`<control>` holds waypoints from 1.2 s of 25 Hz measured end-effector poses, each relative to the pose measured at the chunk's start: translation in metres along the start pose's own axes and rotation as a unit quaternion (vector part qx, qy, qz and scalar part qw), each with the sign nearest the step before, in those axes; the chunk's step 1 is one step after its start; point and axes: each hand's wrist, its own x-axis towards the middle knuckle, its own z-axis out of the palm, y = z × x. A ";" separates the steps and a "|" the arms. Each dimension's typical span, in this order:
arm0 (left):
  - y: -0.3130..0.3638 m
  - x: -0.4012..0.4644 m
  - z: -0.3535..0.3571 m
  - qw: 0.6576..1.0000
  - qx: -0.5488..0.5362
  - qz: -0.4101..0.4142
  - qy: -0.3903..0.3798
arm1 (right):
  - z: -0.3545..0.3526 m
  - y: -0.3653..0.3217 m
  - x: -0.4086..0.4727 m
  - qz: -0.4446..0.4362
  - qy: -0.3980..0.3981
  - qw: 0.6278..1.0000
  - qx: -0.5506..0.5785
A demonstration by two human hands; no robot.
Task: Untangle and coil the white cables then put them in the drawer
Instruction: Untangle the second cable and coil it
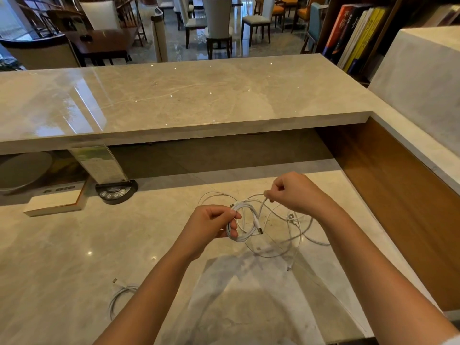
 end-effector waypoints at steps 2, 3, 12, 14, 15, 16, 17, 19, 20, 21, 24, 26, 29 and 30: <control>-0.003 0.000 0.005 0.999 0.016 -0.001 0.037 | 0.002 -0.012 -0.005 -0.005 -0.011 1.000 0.028; -0.005 0.000 0.007 0.999 0.007 -0.003 0.053 | 0.003 -0.018 -0.008 -0.013 -0.013 0.999 0.033; -0.011 -0.001 0.014 0.970 -0.236 -0.055 0.012 | 0.080 -0.033 -0.046 -0.100 0.140 0.983 0.070; -0.009 -0.001 0.013 0.956 -0.288 -0.056 -0.012 | 0.086 -0.028 -0.048 -0.099 0.146 0.984 0.011; -0.009 -0.001 0.013 0.953 -0.296 -0.054 -0.022 | 0.088 -0.027 -0.049 -0.105 0.146 0.984 -0.013; -0.009 -0.001 0.013 0.953 -0.298 -0.054 -0.028 | 0.089 -0.026 -0.051 -0.114 0.142 0.983 -0.021; -0.009 0.000 0.012 0.951 -0.302 -0.056 -0.029 | 0.089 -0.027 -0.053 -0.121 0.135 0.983 -0.021; -0.010 0.000 0.011 0.939 -0.338 -0.059 -0.022 | 0.088 -0.029 -0.056 -0.130 0.122 0.984 -0.015; -0.011 0.000 0.010 0.931 -0.361 -0.056 -0.015 | 0.087 -0.029 -0.055 -0.137 0.120 0.983 -0.007; -0.012 -0.001 0.011 0.924 -0.378 -0.052 -0.005 | 0.088 -0.029 -0.053 -0.143 0.120 0.982 0.002; -0.013 -0.002 0.017 0.920 -0.387 -0.043 0.031 | 0.093 -0.023 -0.046 -0.160 0.142 0.976 0.039; -0.014 0.004 0.014 0.901 -0.426 -0.047 0.069 | 0.098 -0.015 -0.047 -0.183 0.141 0.973 0.020; -0.013 0.013 -0.005 0.857 -0.507 -0.037 0.085 | 0.100 0.012 -0.054 -0.232 0.178 0.956 -0.003; -0.012 0.012 -0.010 0.857 -0.509 -0.032 0.074 | 0.099 0.025 -0.053 -0.236 0.199 0.951 -0.005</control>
